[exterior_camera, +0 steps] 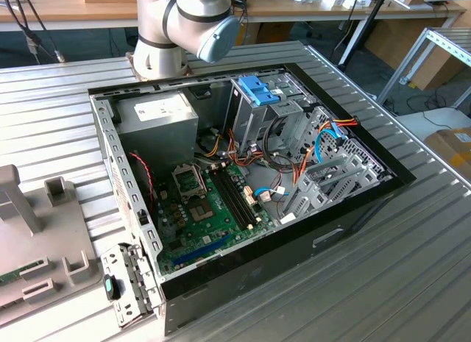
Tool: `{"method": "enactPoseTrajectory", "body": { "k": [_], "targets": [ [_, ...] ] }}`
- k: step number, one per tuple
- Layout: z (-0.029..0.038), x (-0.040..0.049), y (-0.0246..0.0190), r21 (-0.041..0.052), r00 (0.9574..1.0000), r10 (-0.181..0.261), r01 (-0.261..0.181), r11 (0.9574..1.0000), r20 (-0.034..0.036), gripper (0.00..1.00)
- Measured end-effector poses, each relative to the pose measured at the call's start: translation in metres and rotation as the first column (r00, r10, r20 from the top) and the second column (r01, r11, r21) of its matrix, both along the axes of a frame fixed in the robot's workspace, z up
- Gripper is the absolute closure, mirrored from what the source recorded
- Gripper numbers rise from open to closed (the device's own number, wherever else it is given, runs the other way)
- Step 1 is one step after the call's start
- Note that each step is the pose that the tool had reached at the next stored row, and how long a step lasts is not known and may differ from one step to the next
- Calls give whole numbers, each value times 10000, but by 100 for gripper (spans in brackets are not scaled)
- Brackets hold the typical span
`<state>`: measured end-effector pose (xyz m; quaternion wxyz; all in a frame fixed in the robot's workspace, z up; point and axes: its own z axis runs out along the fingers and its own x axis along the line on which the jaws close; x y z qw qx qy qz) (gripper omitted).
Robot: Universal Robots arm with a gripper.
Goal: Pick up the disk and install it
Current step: 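Pick up the disk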
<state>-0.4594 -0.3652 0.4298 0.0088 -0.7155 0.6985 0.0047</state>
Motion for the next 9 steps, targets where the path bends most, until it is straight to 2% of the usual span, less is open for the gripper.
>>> {"method": "enactPoseTrajectory", "body": {
  "k": [3,4,9],
  "targets": [
    [40,0,0,1,10000,0,0,10000,1,63],
    [80,0,0,1,10000,0,0,10000,1,63],
    [193,0,0,1,10000,0,0,10000,1,63]
  ]
}}
